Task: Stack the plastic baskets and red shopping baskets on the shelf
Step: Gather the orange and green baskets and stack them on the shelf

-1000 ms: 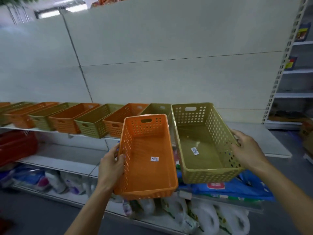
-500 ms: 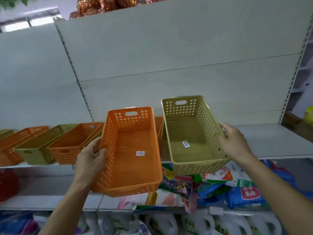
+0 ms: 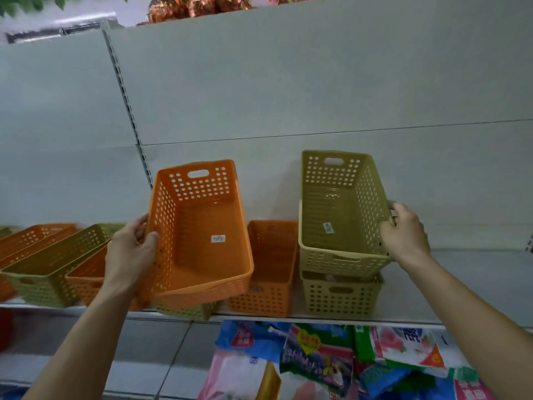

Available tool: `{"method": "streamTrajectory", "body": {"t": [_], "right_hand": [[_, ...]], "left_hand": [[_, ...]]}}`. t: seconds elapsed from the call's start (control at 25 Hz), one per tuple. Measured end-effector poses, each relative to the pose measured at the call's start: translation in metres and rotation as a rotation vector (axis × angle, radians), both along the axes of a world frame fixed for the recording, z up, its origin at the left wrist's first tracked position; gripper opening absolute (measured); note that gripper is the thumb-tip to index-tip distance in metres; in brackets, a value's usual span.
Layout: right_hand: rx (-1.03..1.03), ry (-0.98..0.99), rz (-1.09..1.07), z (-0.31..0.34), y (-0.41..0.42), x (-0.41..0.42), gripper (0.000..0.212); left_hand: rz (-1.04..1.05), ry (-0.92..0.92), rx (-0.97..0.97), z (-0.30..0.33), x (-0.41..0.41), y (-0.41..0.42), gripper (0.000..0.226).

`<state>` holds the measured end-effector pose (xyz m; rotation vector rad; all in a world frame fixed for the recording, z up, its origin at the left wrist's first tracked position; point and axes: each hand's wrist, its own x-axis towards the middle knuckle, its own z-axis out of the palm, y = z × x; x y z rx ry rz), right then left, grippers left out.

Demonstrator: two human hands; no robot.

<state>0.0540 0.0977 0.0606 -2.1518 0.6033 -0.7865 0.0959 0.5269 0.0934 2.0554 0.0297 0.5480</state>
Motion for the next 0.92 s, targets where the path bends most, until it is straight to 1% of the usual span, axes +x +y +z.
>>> {"method": "streamTrajectory", "body": {"t": [0.12, 0.2, 0.36, 0.48, 0.52, 0.56, 0.6, 0.64, 0.68, 0.72, 0.76, 0.84, 0.88, 0.92], "right_hand": [[-0.023, 0.089, -0.096, -0.010, 0.003, 0.019, 0.048], [-0.034, 0.173, -0.117, -0.018, -0.001, 0.023, 0.047], [0.000, 0.287, -0.023, -0.033, -0.007, 0.030, 0.044], [0.010, 0.385, -0.034, -0.036, -0.001, 0.031, 0.041], [-0.044, 0.391, -0.058, -0.035, 0.007, 0.028, 0.041], [-0.135, 0.341, -0.077, -0.032, 0.020, 0.024, 0.041], [-0.231, 0.208, -0.066, -0.028, 0.039, 0.018, 0.042], [-0.292, 0.020, -0.009, -0.022, 0.065, 0.010, 0.044], [-0.337, -0.163, 0.094, -0.015, 0.095, 0.000, 0.047], [-0.434, -0.276, 0.206, -0.011, 0.124, -0.008, 0.050], [-0.593, -0.301, 0.292, -0.012, 0.148, -0.011, 0.051], [-0.916, -0.240, 0.379, -0.026, 0.174, -0.006, 0.046], [-0.992, -0.194, 0.379, -0.037, 0.179, 0.000, 0.039], [-1.008, -0.154, 0.373, -0.045, 0.182, 0.005, 0.034]], "left_hand": [[-0.021, 0.010, -0.058, 0.001, 0.025, 0.001, 0.045], [-0.068, 0.023, -0.105, 0.003, 0.040, -0.003, 0.046], [-0.169, 0.045, -0.153, 0.004, 0.065, -0.018, 0.045], [-0.250, 0.071, -0.144, 0.001, 0.078, -0.029, 0.044], [-0.279, 0.084, -0.160, 0.000, 0.082, -0.034, 0.042], [-0.307, 0.096, -0.169, -0.001, 0.087, -0.038, 0.039], [-0.332, 0.100, -0.171, -0.003, 0.092, -0.041, 0.036], [-0.353, 0.100, -0.162, -0.005, 0.098, -0.045, 0.034], [-0.371, 0.100, -0.155, -0.008, 0.104, -0.051, 0.034], [-0.386, 0.100, -0.153, -0.010, 0.108, -0.057, 0.035], [-0.401, 0.099, -0.162, -0.013, 0.111, -0.062, 0.035], [-0.427, 0.107, -0.182, -0.019, 0.117, -0.069, 0.037], [-0.432, 0.110, -0.178, -0.021, 0.118, -0.071, 0.038], [-0.437, 0.107, -0.169, -0.025, 0.120, -0.072, 0.039]]}}
